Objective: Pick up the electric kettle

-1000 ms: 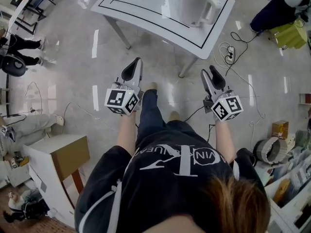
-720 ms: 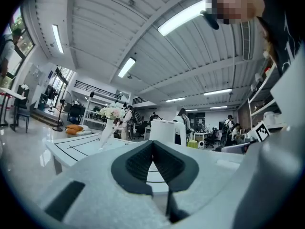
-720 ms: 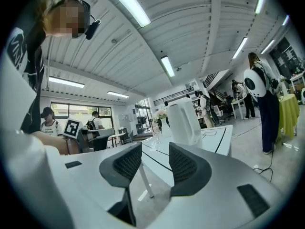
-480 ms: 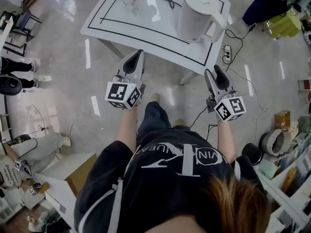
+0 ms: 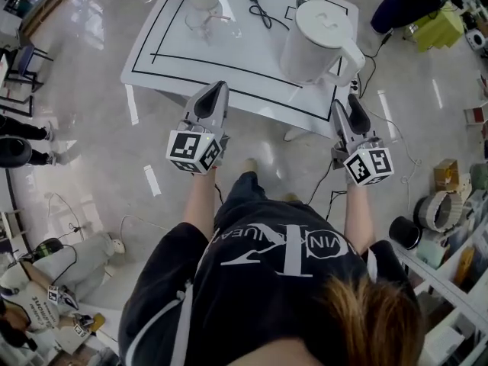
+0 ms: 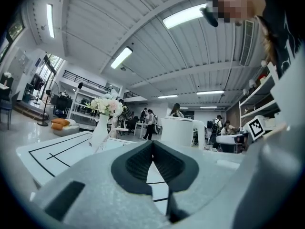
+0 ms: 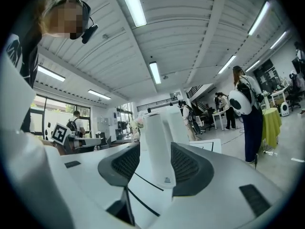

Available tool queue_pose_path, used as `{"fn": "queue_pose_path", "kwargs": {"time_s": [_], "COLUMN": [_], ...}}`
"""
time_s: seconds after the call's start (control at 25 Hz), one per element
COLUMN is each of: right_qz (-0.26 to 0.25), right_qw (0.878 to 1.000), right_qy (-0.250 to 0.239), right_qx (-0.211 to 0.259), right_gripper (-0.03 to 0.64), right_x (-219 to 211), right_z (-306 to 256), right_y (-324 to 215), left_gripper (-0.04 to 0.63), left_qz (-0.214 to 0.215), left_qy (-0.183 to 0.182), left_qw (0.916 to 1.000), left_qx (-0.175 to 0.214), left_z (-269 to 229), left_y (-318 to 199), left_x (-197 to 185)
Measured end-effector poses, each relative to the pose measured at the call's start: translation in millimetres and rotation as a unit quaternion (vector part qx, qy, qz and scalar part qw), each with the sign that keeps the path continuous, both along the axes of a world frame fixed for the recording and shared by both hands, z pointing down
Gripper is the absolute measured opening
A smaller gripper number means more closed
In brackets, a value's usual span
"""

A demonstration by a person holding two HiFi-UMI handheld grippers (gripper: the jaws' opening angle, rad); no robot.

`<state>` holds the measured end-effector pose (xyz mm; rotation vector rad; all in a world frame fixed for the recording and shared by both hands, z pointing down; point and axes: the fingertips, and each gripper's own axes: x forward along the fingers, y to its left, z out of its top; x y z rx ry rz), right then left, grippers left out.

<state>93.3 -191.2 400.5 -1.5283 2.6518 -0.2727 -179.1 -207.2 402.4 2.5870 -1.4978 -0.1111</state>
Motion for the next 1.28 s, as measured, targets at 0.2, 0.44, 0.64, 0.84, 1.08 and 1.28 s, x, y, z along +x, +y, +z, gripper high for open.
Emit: {"fn": "queue_pose_path", "kwargs": {"time_s": [0.2, 0.44, 0.64, 0.84, 1.08, 1.28], "right_qz": [0.041, 0.067, 0.014, -0.102, -0.246, -0.365], "right_qw": [0.999, 0.997, 0.998, 0.991, 0.964, 0.925], "right_qy": [0.005, 0.028, 0.052, 0.076, 0.099, 0.093], "right_qx": [0.013, 0.021, 0.032, 0.027, -0.005, -0.046], "right_gripper": [0.197, 0.212, 0.231, 0.232, 0.209, 0.2], "right_x": [3, 13, 14, 6, -5, -12], "right_z": [-15, -30, -41, -44, -40, -34], "right_y": [-21, -43, -64, -77, -79, -74], "left_gripper": [0.008, 0.008, 0.008, 0.008, 0.008, 0.008], "left_qz": [0.035, 0.068, 0.076, 0.055, 0.038, 0.037], "left_qy": [0.003, 0.012, 0.014, 0.019, 0.023, 0.019], "left_qw": [0.9994, 0.9976, 0.997, 0.9982, 0.9989, 0.999], "left_qx": [0.001, -0.004, -0.012, -0.015, -0.013, -0.015], "left_z": [-1, 2, 6, 4, 0, -1], "left_y": [-27, -46, -58, -72, -89, -94], "left_x": [-4, 8, 20, 32, 53, 65]}}
